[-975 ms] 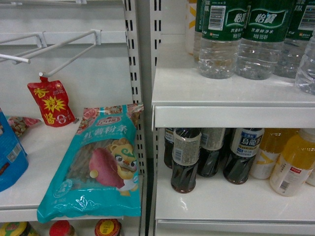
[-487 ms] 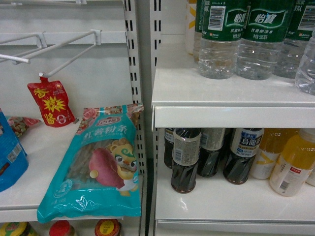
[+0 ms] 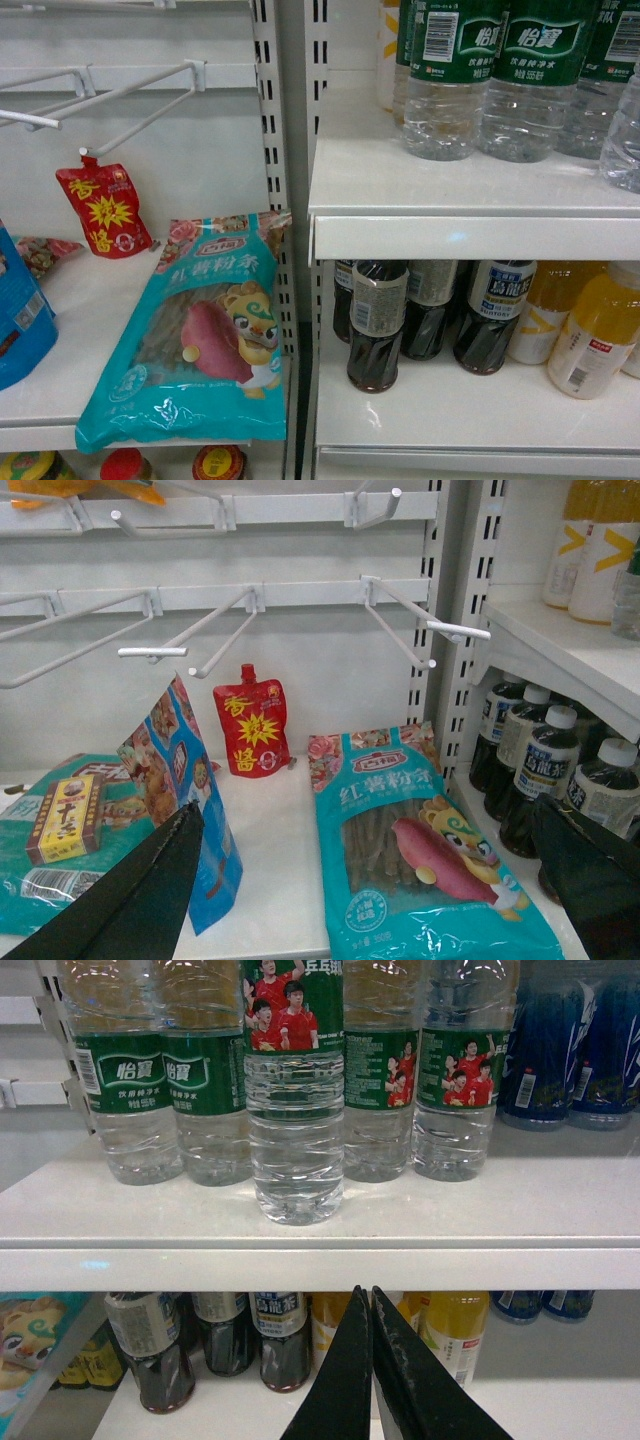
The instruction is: Move water from second to third shelf
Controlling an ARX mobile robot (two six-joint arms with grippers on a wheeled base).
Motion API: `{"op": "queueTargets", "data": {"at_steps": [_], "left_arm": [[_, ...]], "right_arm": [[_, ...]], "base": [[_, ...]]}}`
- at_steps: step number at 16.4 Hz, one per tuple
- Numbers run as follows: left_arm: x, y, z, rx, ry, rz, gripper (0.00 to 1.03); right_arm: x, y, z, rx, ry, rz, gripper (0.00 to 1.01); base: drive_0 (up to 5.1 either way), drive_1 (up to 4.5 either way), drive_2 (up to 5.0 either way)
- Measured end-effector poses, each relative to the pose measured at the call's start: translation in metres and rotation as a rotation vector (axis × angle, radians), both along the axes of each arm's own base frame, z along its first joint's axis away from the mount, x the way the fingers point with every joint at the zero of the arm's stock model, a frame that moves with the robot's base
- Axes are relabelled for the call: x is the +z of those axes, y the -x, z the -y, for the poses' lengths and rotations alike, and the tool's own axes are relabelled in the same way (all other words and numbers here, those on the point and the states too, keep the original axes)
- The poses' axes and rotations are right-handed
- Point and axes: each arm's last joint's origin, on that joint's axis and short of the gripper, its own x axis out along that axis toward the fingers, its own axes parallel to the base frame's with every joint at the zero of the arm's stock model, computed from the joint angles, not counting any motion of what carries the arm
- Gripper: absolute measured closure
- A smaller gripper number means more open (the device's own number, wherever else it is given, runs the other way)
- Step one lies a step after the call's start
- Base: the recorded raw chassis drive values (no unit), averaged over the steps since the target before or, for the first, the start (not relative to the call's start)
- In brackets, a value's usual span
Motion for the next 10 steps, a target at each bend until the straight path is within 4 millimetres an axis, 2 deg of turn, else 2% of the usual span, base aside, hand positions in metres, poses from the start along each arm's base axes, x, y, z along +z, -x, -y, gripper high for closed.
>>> {"op": "queueTargets", "data": {"at_steps": [5,7,8,10], "left_arm": [[0.000,0.000,0.000,0.000,0.000,0.000,0.05],[0.000,0.000,0.000,0.002,0.000,-0.001,0.05],[0.000,0.000,0.000,-0.001,0.000,0.001,0.05],[0.000,0.000,0.000,0.000,0.000,0.000,0.05]], "right_arm": [[-0.009,0.006,0.000,0.000,0.000,0.002,0.99],[-0.023,0.017,0.000,-0.003,0.000,-0.036,0.99],[-0.016,0.018,0.000,-0.003,0.000,0.023,0.99],[-0.019,0.017,0.000,-0.003,0.000,0.010,0.99]], "base": [[0.0,0.00,0.0],[0.0,0.00,0.0],[0.0,0.00,0.0],[0.0,0.00,0.0]]}}
